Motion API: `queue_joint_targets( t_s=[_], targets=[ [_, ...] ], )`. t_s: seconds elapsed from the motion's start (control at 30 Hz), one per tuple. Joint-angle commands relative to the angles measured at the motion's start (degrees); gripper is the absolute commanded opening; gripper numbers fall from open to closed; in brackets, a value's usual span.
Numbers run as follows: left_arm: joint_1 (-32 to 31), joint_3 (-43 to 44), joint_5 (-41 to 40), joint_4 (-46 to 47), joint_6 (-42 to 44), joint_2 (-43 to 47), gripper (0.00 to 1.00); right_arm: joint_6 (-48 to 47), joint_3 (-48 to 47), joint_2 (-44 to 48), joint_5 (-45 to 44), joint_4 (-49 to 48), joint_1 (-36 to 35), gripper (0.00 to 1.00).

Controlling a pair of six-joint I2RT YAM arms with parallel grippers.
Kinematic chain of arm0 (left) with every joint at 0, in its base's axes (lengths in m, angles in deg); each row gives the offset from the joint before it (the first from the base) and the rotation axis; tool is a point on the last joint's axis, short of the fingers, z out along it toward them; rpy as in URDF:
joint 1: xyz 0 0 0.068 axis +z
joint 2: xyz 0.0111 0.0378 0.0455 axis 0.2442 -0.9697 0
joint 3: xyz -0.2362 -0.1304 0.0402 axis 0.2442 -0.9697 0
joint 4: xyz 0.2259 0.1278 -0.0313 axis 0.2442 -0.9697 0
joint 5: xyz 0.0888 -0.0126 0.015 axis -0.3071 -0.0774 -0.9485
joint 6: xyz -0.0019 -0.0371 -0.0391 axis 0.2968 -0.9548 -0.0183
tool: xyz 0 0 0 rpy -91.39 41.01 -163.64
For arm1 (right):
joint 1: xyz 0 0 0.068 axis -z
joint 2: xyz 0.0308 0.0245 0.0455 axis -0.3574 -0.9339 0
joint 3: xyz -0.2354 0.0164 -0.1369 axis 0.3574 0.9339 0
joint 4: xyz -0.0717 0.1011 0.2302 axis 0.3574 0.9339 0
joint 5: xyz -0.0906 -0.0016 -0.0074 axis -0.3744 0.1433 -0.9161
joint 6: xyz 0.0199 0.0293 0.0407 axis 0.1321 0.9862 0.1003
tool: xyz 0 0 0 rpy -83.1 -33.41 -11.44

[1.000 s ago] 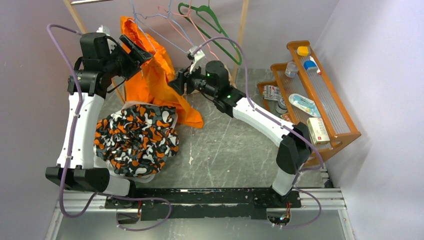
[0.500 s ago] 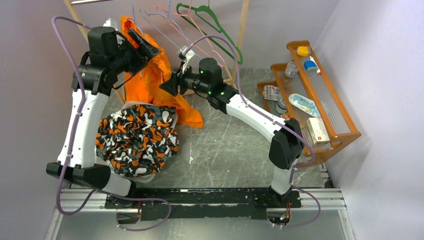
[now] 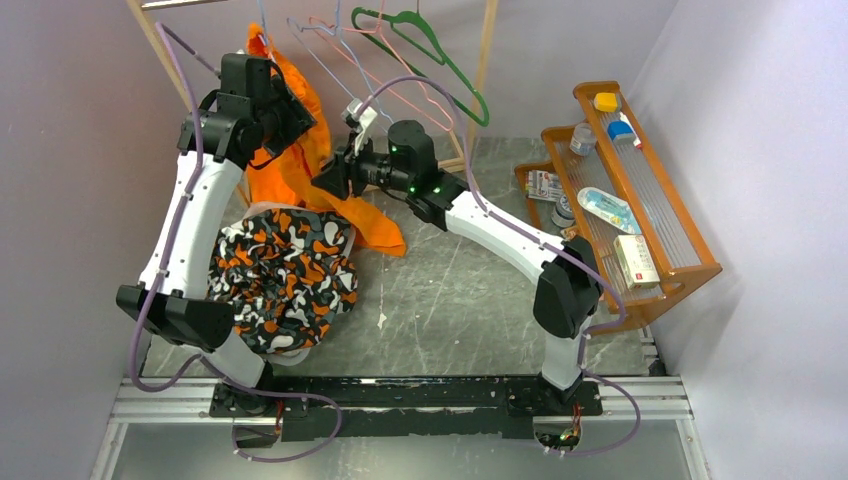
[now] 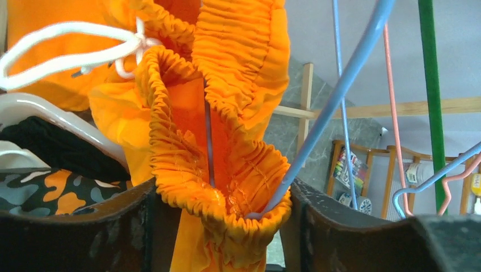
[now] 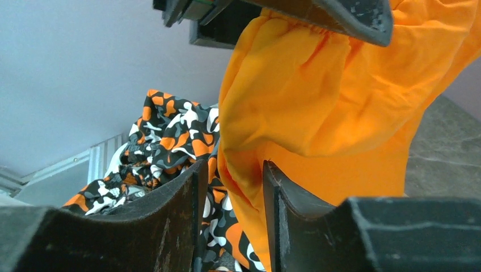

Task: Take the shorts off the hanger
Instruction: Pick up the hanger from the clothes rod.

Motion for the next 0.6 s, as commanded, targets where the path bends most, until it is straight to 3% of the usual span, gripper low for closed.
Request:
queue_joint_targets(
  t_s=[0.0, 0.07, 0.13, 0.17, 0.3, 0.57],
  targets=[
    [-1.3, 4.6, -3.1, -2.2, 4.1, -1.1, 0.58, -1.7, -1.2, 0.1, 1.0, -0.3, -0.7, 0.43],
    [-1.6, 3.8, -3.9, -1.0, 4.9, -0.2, 0.40, -1.9, -0.2, 0.8, -0.1, -0.4, -0.8, 0.43],
    [-1.6, 1.3, -3.7, 2.2, 4.9, 1.7, 0.14, -2.3, 0.8, 1.7, -1.1, 0.3, -0.8, 0.44],
    [-1.8, -0.7, -3.5, 4.1, 4.8, 2.8, 0.08, -2.6, 1.1, 2.2, -1.9, 0.9, -0.8, 0.44],
    [-2.9, -6.7, -3.9, 13.6, 5.8, 6.6, 0.07, -3.9, 4.7, 5.3, -5.3, 2.8, -0.8, 0.45],
    [-8.4, -24.1, -14.0, 39.8, 17.4, 13.8, 0.07, -5.5, 13.4, 13.5, -12.2, 4.8, -0.8, 0.46]
  ],
)
